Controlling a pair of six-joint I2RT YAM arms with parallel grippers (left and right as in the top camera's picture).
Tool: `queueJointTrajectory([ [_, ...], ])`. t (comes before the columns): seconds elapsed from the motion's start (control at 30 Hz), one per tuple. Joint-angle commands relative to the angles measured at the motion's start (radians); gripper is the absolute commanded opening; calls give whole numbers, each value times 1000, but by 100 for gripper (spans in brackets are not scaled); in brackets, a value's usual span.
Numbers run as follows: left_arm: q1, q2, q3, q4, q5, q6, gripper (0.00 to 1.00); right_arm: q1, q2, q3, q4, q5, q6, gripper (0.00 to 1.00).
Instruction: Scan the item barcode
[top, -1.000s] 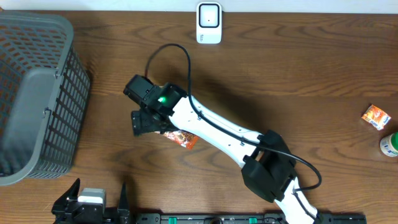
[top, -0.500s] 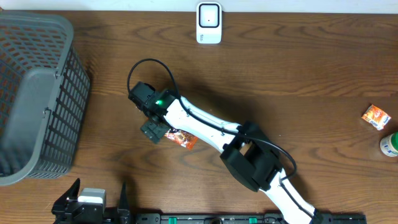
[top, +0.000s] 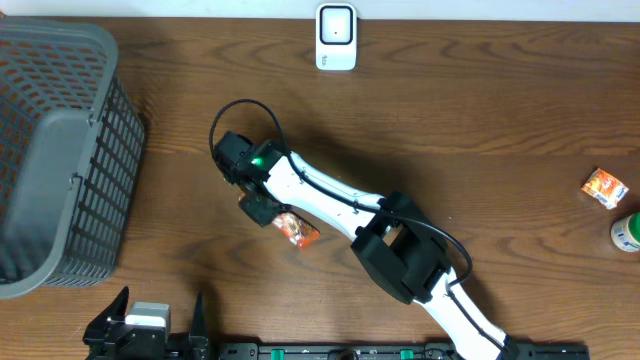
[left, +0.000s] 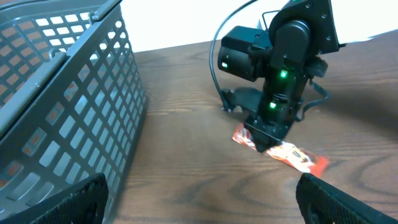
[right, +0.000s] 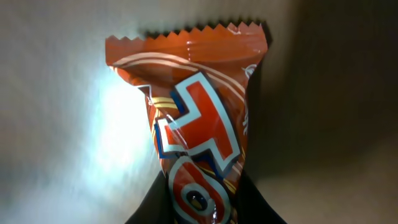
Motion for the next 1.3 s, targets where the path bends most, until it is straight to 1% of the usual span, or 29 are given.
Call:
queueJointTrajectory([
  [0.0,-2,-3,5,1,-9,2,96,-29,18,24,-108,-138,-25,4],
  [0.07,-2,-3,5,1,-9,2,96,-57,2,45,-183,-287,-115,4],
  [0.1,-2,-3,5,1,-9,2,97,-81,-5,56,-229,-410,-177,4],
  [0.17,-2,-3,5,1,-9,2,96,-127,-6,68,-289,-589,-244,5],
  [0.23,-2,-3,5,1,-9,2,96,-188,-6,69,-340,-737,-260,6],
  [0.33,-2,-3,5,1,-9,2,96,-283,-6,60,-379,-906,-292,8],
  [0.4,-2,-3,5,1,-9,2,96,-341,-6,58,-384,-972,-301,8],
  [0.47,-2,-3,5,1,-9,2,96,-390,-5,50,-378,-1015,-301,10],
  [0.57,-2,-3,5,1,-9,2,96,-452,-3,23,-361,-1116,-295,11],
  [0.63,-2,-3,5,1,-9,2,96,-489,-2,0,-331,-1167,-239,10],
  [0.73,-2,-3,5,1,-9,2,96,-535,-2,-57,-229,-1277,-144,9],
  [0.77,-2,-3,5,1,-9,2,96,-549,-2,-88,-159,-1305,-105,8],
  [0.83,-2,-3,5,1,-9,2,96,-560,-2,-139,-29,-1361,-113,12],
  [0.87,-2,-3,5,1,-9,2,96,-561,-2,-174,48,-1467,-178,19],
  [0.9,-2,-3,5,1,-9,2,96,-562,-2,-203,102,-1505,-196,33],
  [1.0,-2,-3,5,1,-9,2,96,-563,-2,-212,109,-1505,-197,60],
  [1.03,-2,-3,5,1,-9,2,96,-563,-2,-212,113,-1505,-201,74],
  [1.1,-2,-3,5,1,-9,2,96,-565,-2,-212,144,-1505,-199,93],
  [1.13,-2,-3,5,1,-9,2,96,-568,-2,-212,166,-1502,-194,99],
  [1.2,-2,-3,5,1,-9,2,96,-573,-2,-212,207,-1427,-166,99],
  [1.23,-2,-3,5,1,-9,2,96,-576,-2,-212,222,-1357,-135,99],
  [1.27,-2,-3,5,1,-9,2,96,-584,-2,-212,237,-1194,-79,99],
])
